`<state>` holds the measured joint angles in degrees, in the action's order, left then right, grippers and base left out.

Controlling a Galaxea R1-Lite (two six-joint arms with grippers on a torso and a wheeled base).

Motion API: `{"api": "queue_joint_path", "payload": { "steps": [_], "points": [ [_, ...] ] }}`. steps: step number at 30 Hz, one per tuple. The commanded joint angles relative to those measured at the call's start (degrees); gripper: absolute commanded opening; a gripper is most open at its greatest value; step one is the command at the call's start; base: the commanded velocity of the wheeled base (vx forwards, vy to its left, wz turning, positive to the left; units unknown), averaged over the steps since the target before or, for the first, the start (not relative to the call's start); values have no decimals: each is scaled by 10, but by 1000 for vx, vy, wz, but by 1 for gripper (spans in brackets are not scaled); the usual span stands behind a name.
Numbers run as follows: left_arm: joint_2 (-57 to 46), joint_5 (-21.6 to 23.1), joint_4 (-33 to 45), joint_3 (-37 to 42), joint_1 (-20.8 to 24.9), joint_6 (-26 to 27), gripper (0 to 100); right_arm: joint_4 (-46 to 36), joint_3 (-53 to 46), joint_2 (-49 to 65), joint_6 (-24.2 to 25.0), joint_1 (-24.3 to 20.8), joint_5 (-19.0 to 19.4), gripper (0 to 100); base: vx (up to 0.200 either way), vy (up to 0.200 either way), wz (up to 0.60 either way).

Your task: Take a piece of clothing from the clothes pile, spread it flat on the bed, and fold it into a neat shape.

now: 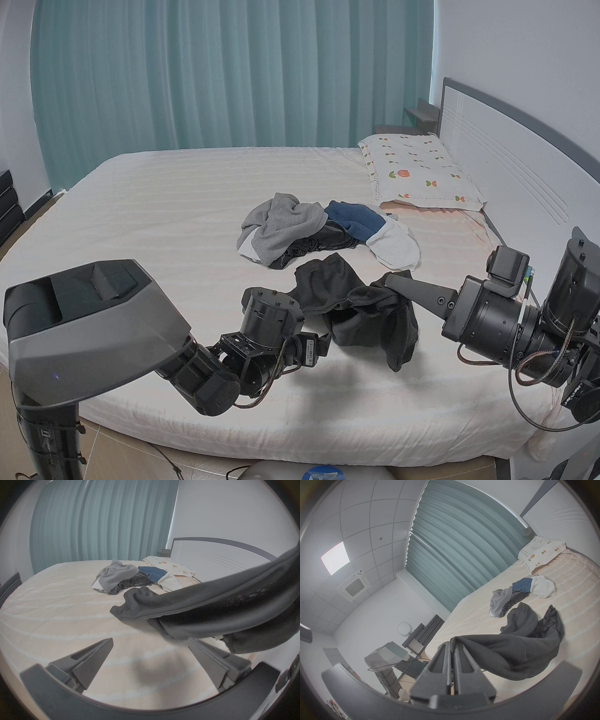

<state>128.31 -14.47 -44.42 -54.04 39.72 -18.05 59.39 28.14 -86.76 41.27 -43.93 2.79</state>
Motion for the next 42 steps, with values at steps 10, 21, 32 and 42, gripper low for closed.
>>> {"api": "queue_joint_path", "payload": {
  "steps": [10, 21, 32, 42],
  "points": [
    [78, -36, -44, -48, -23, -13, 100, -3, 1, 56, -13, -7, 3, 0, 0, 0, 0],
    [128, -40, -44, -73, -42, -34, 100, -23, -1, 92, -15, 32, 6, 0, 0, 0, 0],
    [191, -41, -41, -178, -45, -104, 100, -23, -6, 82, -9, 48, 31, 0, 0, 0, 0],
    [172, -40, -37, -151, -62, -131, 0, -22, -6, 56, -8, 68, 31, 0, 0, 0, 0]
  ]
}}
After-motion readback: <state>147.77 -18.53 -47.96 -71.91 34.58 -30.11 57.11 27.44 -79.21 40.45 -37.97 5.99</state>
